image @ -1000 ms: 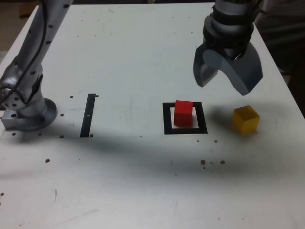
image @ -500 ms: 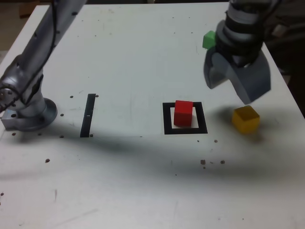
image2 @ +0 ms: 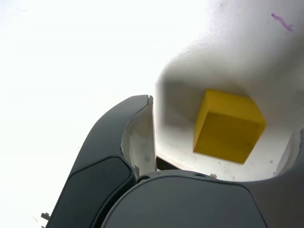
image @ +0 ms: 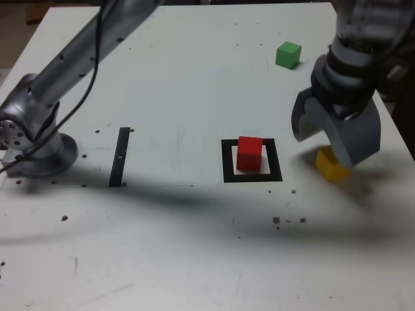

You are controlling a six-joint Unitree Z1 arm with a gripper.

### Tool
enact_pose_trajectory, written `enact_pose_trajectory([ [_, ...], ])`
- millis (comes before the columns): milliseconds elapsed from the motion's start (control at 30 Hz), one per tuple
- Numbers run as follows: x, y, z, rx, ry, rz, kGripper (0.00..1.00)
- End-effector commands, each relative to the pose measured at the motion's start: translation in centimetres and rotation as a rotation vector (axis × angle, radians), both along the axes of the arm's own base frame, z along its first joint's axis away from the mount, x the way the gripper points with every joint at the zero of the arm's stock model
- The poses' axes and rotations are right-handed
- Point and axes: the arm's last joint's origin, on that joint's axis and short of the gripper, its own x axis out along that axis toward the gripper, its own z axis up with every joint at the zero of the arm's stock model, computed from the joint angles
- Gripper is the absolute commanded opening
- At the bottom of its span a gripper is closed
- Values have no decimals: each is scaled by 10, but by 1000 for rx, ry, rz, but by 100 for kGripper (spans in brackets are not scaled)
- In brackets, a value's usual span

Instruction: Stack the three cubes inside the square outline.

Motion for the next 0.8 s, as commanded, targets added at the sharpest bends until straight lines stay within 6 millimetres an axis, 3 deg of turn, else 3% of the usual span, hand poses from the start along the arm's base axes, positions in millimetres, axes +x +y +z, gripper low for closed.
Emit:
enact_pose_trajectory([
  [0, 2, -3, -4, 6, 8, -8, 96],
  [300, 9, -14, -16, 28, 22, -22, 90],
  [467, 12, -18, -19, 32, 24, -15, 81],
  [600, 12, -20, -20, 36, 23, -5, 68],
  [767, 13, -25, -21, 37, 16, -8, 44],
])
